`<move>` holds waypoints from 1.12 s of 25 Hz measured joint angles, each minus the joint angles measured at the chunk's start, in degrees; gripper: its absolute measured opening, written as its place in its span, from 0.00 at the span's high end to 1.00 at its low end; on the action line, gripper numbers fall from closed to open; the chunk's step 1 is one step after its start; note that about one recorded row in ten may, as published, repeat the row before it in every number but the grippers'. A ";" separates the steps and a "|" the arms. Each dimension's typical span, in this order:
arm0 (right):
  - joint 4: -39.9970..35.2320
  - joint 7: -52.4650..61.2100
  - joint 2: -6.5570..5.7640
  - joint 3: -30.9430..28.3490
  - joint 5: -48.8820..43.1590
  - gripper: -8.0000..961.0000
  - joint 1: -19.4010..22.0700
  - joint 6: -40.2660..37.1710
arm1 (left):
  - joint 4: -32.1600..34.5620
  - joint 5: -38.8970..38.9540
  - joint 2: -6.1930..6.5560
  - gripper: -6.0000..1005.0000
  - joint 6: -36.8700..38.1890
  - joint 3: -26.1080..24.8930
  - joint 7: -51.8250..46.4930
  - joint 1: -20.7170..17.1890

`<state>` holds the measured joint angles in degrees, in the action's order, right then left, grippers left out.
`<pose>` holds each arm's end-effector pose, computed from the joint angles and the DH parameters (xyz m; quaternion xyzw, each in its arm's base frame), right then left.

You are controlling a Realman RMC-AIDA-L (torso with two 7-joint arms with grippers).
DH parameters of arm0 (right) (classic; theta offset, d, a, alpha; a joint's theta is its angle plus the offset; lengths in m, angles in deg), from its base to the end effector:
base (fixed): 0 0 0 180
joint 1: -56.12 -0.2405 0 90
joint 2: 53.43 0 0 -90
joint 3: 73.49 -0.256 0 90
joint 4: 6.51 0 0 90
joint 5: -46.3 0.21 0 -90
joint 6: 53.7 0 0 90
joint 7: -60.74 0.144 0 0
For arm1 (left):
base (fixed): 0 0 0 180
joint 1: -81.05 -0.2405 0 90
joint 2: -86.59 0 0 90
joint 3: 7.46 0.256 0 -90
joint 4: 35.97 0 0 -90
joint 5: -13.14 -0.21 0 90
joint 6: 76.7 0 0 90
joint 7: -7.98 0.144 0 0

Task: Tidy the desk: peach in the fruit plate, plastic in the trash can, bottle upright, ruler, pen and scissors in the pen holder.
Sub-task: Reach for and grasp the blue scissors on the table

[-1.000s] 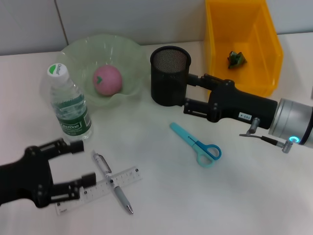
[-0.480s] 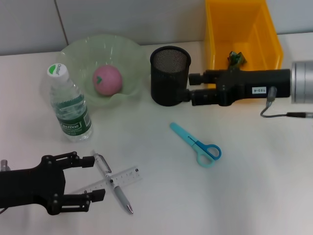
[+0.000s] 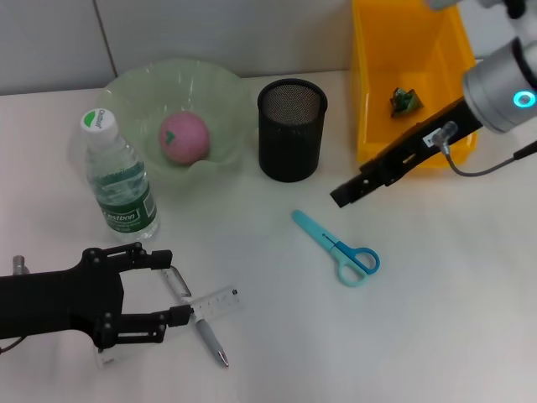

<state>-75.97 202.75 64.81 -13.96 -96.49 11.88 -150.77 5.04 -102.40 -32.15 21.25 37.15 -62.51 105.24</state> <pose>0.1554 0.3811 0.0340 -0.9181 0.3709 -0.0717 0.1202 -0.2765 0.2849 -0.0013 -0.9629 -0.1382 -0.2207 0.0708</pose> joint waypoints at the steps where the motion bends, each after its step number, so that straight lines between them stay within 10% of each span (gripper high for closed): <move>1: 0.40 1.33 0.22 0.66 -2.71 0.20 -1.14 -0.10 | -0.03 0.00 0.00 0.17 -0.12 -0.02 -0.04 0.09; 13: 19.20 7.64 0.72 5.42 -13.50 0.20 -13.59 6.73 | -0.70 0.49 0.01 0.17 -1.05 0.22 -0.71 0.77; 28: 31.33 8.56 1.48 11.35 -13.48 0.20 -18.80 15.41 | -0.76 0.13 0.14 0.17 -1.20 0.22 -0.76 0.82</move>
<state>-44.63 211.31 66.29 -2.61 -109.97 -6.92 -135.36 4.29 -102.27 -32.02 20.06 37.36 -63.27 106.06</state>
